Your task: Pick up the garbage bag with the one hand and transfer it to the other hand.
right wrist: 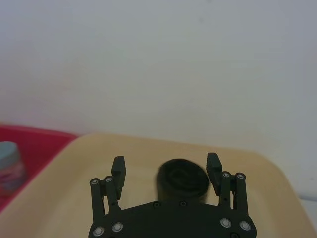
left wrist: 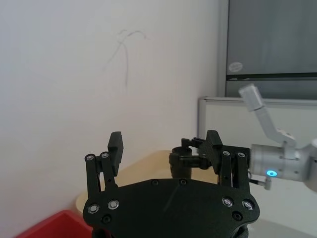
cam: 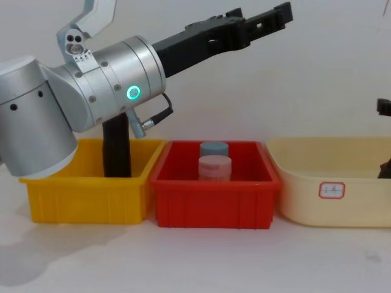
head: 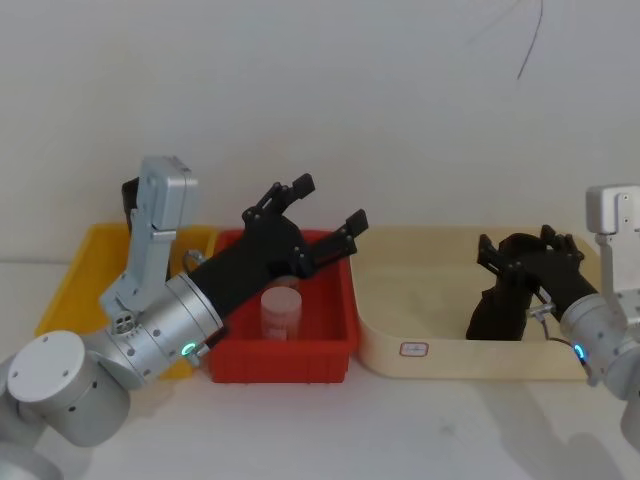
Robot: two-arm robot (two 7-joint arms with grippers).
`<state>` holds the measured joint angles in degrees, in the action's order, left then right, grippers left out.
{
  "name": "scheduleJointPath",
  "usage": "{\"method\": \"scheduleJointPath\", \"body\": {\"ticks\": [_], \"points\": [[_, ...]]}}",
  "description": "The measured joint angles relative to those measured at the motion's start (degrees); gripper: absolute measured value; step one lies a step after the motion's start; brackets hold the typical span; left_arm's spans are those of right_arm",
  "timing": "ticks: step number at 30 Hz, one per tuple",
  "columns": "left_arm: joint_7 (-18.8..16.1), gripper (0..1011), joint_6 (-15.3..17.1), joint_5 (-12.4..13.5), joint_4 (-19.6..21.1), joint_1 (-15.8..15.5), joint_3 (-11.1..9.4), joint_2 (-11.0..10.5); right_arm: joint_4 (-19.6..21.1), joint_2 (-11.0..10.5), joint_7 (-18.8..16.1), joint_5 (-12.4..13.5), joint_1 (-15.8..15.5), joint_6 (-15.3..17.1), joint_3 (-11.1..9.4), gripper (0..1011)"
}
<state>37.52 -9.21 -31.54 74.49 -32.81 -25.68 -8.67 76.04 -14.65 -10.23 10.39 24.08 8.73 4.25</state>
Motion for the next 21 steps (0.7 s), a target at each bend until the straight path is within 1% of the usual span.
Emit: {"method": "scheduleJointPath", "body": {"ticks": [4,7,12,16,21], "points": [[-1.2,1002,-0.5,0.3,0.4,0.3,0.4,-0.2,2.1,0.2,-0.8,0.4,-1.0,0.0,0.4,999],[-2.7,1002,-1.0,0.7,0.9,0.8,1.0,-0.7,4.3,0.5,-1.6,0.8,-1.9,-0.1,1.0,999],[-4.7,1001,-1.6,1.4,1.7,1.4,1.9,-1.4,6.8,0.8,-2.5,1.3,-2.8,-0.3,1.8,999],[-6.5,1002,-2.1,2.0,2.4,2.1,2.9,-2.0,8.8,0.9,-3.3,1.7,-3.4,-0.5,2.5,1000],[-9.3,1002,-2.8,3.1,3.6,3.3,4.7,-3.0,10.8,1.2,-4.4,2.3,-3.8,-0.8,3.7,1000]]}}
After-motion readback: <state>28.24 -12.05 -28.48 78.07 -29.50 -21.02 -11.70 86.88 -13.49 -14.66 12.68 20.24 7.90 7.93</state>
